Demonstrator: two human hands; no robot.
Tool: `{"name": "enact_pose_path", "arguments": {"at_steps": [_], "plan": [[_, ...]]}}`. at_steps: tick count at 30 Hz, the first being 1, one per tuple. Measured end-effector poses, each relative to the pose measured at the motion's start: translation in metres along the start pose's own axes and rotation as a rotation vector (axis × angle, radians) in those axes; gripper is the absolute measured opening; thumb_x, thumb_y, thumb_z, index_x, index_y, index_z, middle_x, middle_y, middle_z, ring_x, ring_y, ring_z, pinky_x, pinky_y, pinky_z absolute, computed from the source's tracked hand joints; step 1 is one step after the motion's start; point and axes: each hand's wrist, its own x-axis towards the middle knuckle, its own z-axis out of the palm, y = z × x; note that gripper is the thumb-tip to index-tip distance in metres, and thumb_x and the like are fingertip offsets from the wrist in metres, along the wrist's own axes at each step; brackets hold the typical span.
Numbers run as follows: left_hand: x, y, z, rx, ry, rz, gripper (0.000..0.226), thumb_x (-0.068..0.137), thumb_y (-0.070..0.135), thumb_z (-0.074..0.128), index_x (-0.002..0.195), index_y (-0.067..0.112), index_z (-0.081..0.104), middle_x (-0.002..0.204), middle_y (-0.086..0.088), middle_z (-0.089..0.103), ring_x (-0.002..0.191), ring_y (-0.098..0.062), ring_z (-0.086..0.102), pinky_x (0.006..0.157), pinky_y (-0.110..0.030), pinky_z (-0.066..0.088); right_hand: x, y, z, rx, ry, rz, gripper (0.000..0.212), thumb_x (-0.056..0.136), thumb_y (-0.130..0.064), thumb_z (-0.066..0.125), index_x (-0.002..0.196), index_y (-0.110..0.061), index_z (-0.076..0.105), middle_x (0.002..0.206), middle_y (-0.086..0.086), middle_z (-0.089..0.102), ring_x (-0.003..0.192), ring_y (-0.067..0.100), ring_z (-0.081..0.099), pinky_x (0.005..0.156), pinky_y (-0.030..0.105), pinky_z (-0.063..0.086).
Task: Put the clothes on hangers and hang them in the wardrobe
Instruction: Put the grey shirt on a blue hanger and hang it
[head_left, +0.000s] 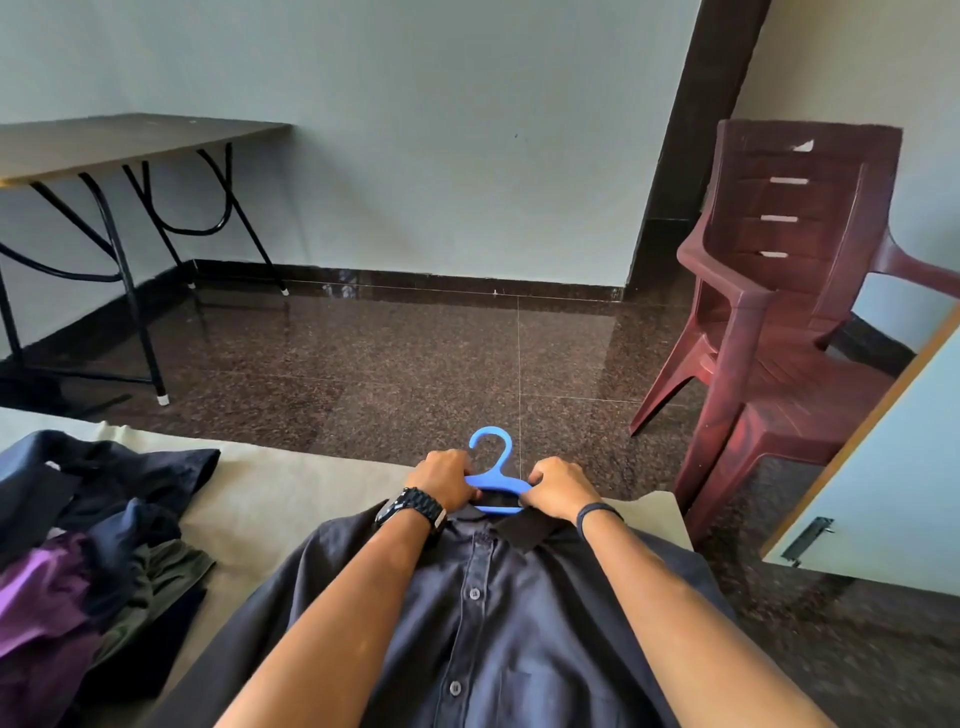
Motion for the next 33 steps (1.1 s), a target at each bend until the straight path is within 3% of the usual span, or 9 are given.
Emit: {"name": "enact_pose_path", "arguments": {"at_steps": [4,8,15,19,23,25,28,30,33], "plan": [[-0.011,0.007,-0.017,-0.098,0.061,-0.004,0.028,0.079,0.028,0.073,0.098,0.014,0.058,0.111,-0.012,0.063,0.107,-0.031,0.057,0.081,-0.034,0.044,-0.010,0.003,-0.011,0.088,0.084,-0.086,0.012,0.077,-0.024,0.073,0.085,-0.017,0.066,0.098,0.009,0.068,0.096,0.027,0.062,0.078,0.031,0.049],[-0.026,0.027,-0.056,-0.170,0.094,0.060,0.031,0.076,0.024,0.075,0.078,0.019,0.044,0.093,-0.006,0.059,0.091,-0.026,0.056,0.071,-0.030,0.040,-0.035,-0.005,-0.047,0.140,0.164,-0.157,0.013,0.079,-0.025,0.074,0.080,-0.014,0.068,0.088,0.004,0.068,0.088,0.022,0.064,0.076,0.036,0.052],[-0.080,0.087,-0.179,-0.227,0.205,0.250,0.030,0.072,0.021,0.080,0.083,0.017,0.051,0.087,-0.002,0.054,0.083,-0.019,0.049,0.069,-0.027,0.038,-0.109,-0.048,-0.162,0.204,0.335,-0.322,0.017,0.079,-0.025,0.075,0.071,-0.020,0.061,0.074,-0.008,0.060,0.071,0.008,0.053,0.058,0.020,0.036],[-0.129,0.124,-0.251,-0.310,0.337,0.396,0.038,0.069,0.016,0.083,0.067,0.023,0.046,0.066,0.002,0.049,0.069,-0.021,0.045,0.054,-0.024,0.034,-0.165,-0.083,-0.239,0.175,0.427,-0.434,0.019,0.080,-0.019,0.072,0.093,-0.016,0.060,0.084,-0.002,0.059,0.076,0.014,0.053,0.056,0.019,0.035],[-0.182,0.158,-0.311,-0.343,0.477,0.551,0.036,0.069,0.016,0.083,0.067,0.028,0.049,0.065,0.001,0.054,0.061,-0.019,0.047,0.056,-0.027,0.037,-0.231,-0.112,-0.314,0.096,0.442,-0.563,0.028,0.083,-0.035,0.072,0.104,-0.022,0.061,0.063,-0.007,0.046,0.057,0.007,0.042,0.048,0.016,0.030],[-0.209,0.175,-0.334,-0.358,0.547,0.614,0.032,0.070,0.018,0.083,0.073,0.027,0.053,0.068,-0.001,0.058,0.060,-0.017,0.050,0.058,-0.027,0.041,-0.263,-0.123,-0.345,0.075,0.492,-0.609,0.023,0.085,-0.034,0.070,0.101,-0.019,0.066,0.068,-0.003,0.053,0.061,0.009,0.047,0.053,0.016,0.033],[-0.242,0.195,-0.366,-0.356,0.600,0.667,0.022,0.077,0.027,0.078,0.088,0.021,0.060,0.072,-0.001,0.062,0.058,-0.012,0.054,0.057,-0.022,0.042,-0.298,-0.135,-0.378,0.062,0.605,-0.673,0.018,0.085,-0.029,0.071,0.096,-0.016,0.072,0.090,0.003,0.068,0.083,0.016,0.061,0.071,0.024,0.046],[-0.263,0.206,-0.384,-0.293,0.621,0.653,0.018,0.088,0.036,0.065,0.082,0.019,0.061,0.074,0.000,0.060,0.066,-0.014,0.053,0.058,-0.021,0.038,-0.321,-0.138,-0.394,0.055,0.694,-0.683,0.020,0.084,-0.030,0.071,0.096,-0.014,0.074,0.094,0.005,0.071,0.087,0.020,0.063,0.079,0.035,0.051],[-0.289,0.219,-0.403,-0.187,0.619,0.616,0.032,0.100,0.032,0.044,0.069,0.023,0.048,0.078,-0.005,0.053,0.076,-0.022,0.047,0.063,-0.031,0.034,-0.350,-0.138,-0.414,0.020,0.795,-0.680,0.023,0.085,-0.030,0.070,0.097,-0.011,0.075,0.094,0.007,0.072,0.085,0.022,0.064,0.081,0.041,0.052]]}}
